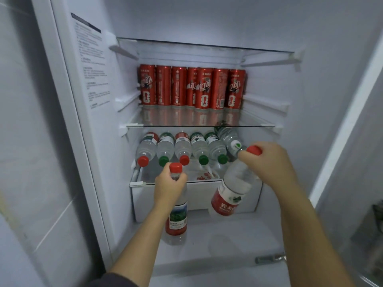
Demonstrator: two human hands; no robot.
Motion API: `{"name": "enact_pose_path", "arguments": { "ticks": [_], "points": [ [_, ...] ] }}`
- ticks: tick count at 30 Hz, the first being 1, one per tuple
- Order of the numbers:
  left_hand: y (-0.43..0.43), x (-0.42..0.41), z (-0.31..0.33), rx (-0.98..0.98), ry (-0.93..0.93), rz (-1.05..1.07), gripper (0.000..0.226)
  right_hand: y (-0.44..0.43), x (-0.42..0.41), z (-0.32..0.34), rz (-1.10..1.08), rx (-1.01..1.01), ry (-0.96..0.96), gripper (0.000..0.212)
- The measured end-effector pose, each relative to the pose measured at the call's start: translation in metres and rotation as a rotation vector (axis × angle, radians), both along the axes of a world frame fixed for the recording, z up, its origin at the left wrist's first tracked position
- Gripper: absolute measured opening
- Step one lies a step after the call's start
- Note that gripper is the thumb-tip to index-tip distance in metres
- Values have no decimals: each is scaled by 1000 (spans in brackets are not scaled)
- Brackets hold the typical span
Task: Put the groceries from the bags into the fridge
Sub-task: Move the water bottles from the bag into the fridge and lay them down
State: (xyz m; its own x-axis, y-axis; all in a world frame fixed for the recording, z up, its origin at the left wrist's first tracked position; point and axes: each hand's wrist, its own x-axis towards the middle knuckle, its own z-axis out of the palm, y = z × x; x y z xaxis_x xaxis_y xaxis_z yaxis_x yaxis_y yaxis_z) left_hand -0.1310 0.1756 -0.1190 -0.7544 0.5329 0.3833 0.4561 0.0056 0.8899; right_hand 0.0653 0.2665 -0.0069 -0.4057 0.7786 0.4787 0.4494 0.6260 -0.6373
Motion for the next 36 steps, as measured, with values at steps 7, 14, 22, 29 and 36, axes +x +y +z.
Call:
{"name": "enact_pose_path", "arguments": {
  "ticks": [7, 14, 22, 29, 36],
  "points": [
    [-3, 3, 3, 1, 6, -2, 24, -14, 13, 26, -49, 177, 435, 18],
    [-4, 2, 4, 0, -1, -20, 20, -2, -16, -25, 14, 294, 623, 13],
    [-1, -1, 1, -19, -4, -14, 17, 27, -52, -83, 110, 352, 452, 33],
    [0, -3, 1, -28, -4, -2, 18, 55, -82, -96, -68, 300, 25, 50],
    [0, -5, 4, -58, 3, -26, 17, 63, -110, -65, -108, 306, -255, 52]
  ]
}}
